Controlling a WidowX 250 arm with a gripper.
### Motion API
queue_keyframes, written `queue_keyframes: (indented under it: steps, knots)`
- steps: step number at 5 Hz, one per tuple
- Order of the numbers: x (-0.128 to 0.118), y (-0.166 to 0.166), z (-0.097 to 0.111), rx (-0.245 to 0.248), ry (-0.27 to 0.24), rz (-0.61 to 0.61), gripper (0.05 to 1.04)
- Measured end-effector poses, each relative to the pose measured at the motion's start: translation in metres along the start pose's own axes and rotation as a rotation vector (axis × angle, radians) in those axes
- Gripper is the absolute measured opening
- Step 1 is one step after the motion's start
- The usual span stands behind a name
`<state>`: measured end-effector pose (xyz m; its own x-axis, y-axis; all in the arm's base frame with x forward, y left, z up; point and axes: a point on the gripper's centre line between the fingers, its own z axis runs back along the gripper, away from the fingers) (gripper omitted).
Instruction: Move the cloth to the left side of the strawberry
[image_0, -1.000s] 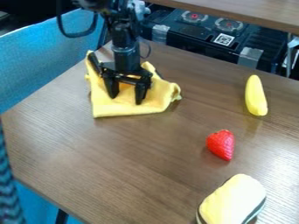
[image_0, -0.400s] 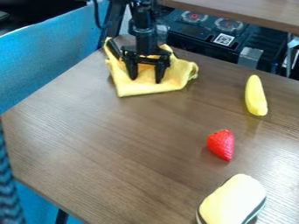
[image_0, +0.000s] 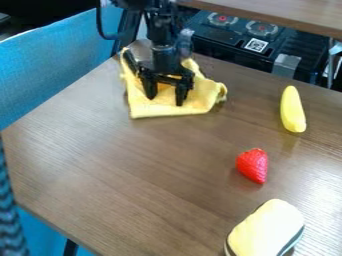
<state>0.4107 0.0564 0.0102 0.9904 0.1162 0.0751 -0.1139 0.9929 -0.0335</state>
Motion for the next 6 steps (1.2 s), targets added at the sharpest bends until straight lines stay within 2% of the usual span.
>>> queue_keyframes:
  steps: [2,3,5,6]
  knots:
    - [-0.065,-0.025,0.004,-0.037,0.027,-0.134,1.001]
    - [-0.085,-0.023,0.005,-0.027,0.028,-0.180,1.001]
    - [-0.083,-0.020,0.002,0.000,0.016,-0.189,1.001]
    - [-0.053,-0.023,0.003,-0.009,0.003,-0.120,1.001]
